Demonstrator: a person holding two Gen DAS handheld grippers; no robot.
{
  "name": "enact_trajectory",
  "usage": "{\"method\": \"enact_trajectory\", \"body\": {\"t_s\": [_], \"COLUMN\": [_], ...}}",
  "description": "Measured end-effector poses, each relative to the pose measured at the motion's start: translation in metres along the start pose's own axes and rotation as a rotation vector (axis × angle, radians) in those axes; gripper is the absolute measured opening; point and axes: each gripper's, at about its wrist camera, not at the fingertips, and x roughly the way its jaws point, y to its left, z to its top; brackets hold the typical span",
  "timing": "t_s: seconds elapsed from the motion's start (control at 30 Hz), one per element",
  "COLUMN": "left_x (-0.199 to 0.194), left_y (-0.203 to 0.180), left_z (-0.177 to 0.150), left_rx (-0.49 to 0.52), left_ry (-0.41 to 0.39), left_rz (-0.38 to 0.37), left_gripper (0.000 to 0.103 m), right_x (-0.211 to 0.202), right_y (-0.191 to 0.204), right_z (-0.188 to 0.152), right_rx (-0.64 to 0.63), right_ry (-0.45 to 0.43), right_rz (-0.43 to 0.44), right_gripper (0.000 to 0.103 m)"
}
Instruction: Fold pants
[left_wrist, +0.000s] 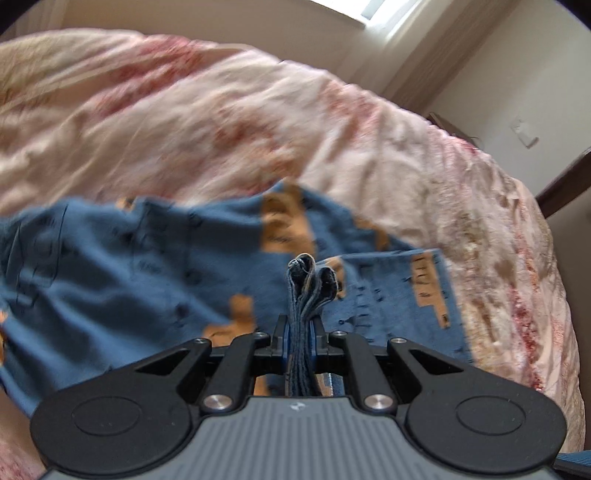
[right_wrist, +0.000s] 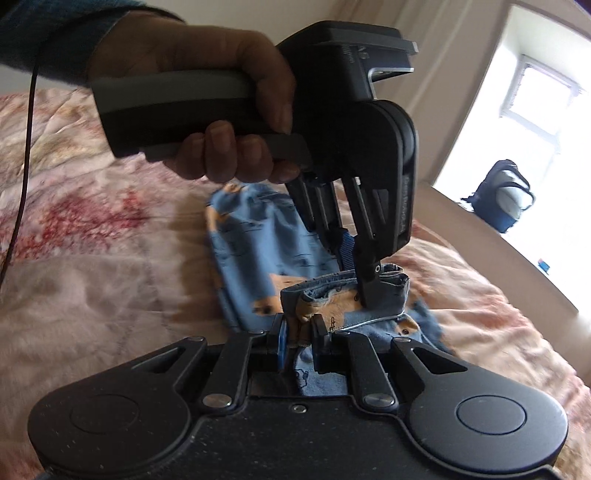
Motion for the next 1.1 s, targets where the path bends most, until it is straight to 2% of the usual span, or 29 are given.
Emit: {"method": "enact_trajectory", "body": {"t_s": [0.1, 0.17, 0.2, 0.23, 0.27, 0.33, 0.4, 0.43, 0.47, 0.57, 0.67, 0.7, 0.77, 0.8, 0.87, 1.03, 1.1], "left_x": [0.011, 0.011, 0.009, 0.005, 0.001, -0.01, -0.016, -0.016, -0.012, 0.003, 0.017, 0.022, 0.035, 0.04, 0.041, 0.034, 0.023], "left_y": [0.009, 0.012, 0.014, 0.013, 0.011, 0.005, -0.005, -0.009, -0.013, -0.025, -0.034, -0.037, -0.045, -0.045, -0.041, -0.032, -0.033], "left_z": [-0.006, -0.008, -0.009, -0.009, -0.011, -0.015, -0.021, -0.025, -0.028, -0.039, -0.05, -0.053, -0.056, -0.056, -0.058, -0.058, -0.061], "left_rx": [-0.008, -0.032, -0.041, -0.042, -0.036, -0.021, 0.011, 0.024, 0.032, 0.036, 0.043, 0.074, 0.139, 0.161, 0.145, 0.111, 0.124], "left_ry": [-0.006, -0.021, -0.029, -0.043, -0.073, -0.163, -0.272, -0.327, -0.369, -0.423, -0.433, -0.438, -0.446, -0.446, -0.472, -0.48, -0.507], "left_rz": [0.024, 0.013, 0.01, 0.012, 0.025, 0.097, 0.173, 0.2, 0.226, 0.298, 0.286, 0.322, 0.479, 0.519, 0.517, 0.465, 0.461], "left_gripper": [0.02, 0.027, 0.036, 0.049, 0.056, 0.084, 0.092, 0.092, 0.092, 0.092, 0.093, 0.094, 0.096, 0.099, 0.101, 0.102, 0.103], "right_x": [0.014, 0.014, 0.011, 0.006, 0.0, -0.019, -0.035, -0.037, -0.036, -0.018, 0.004, 0.011, 0.026, 0.031, 0.043, 0.042, 0.034], "right_y": [0.013, 0.017, 0.016, 0.013, 0.009, -0.004, -0.023, -0.036, -0.047, -0.08, -0.107, -0.111, -0.111, -0.109, -0.107, -0.145, -0.155], "right_z": [-0.008, -0.011, -0.012, -0.014, -0.017, -0.026, -0.035, -0.04, -0.044, -0.057, -0.063, -0.062, -0.06, -0.061, -0.063, -0.09, -0.097], "right_rx": [-0.045, -0.052, -0.043, -0.028, -0.007, 0.042, 0.082, 0.099, 0.103, 0.086, 0.105, 0.098, 0.033, -0.009, -0.051, 0.04, 0.062], "right_ry": [0.017, 0.008, -0.003, -0.011, -0.021, -0.042, -0.056, -0.049, -0.033, 0.021, 0.053, 0.043, 0.045, 0.053, 0.06, 0.121, 0.136], "right_rz": [0.007, -0.004, -0.01, -0.019, -0.037, -0.119, -0.276, -0.367, -0.446, -0.581, -0.587, -0.57, -0.539, -0.53, -0.541, -0.666, -0.691], "right_gripper": [0.014, 0.018, 0.02, 0.034, 0.054, 0.071, 0.083, 0.094, 0.099, 0.099, 0.099, 0.099, 0.1, 0.1, 0.101, 0.102, 0.102]}}
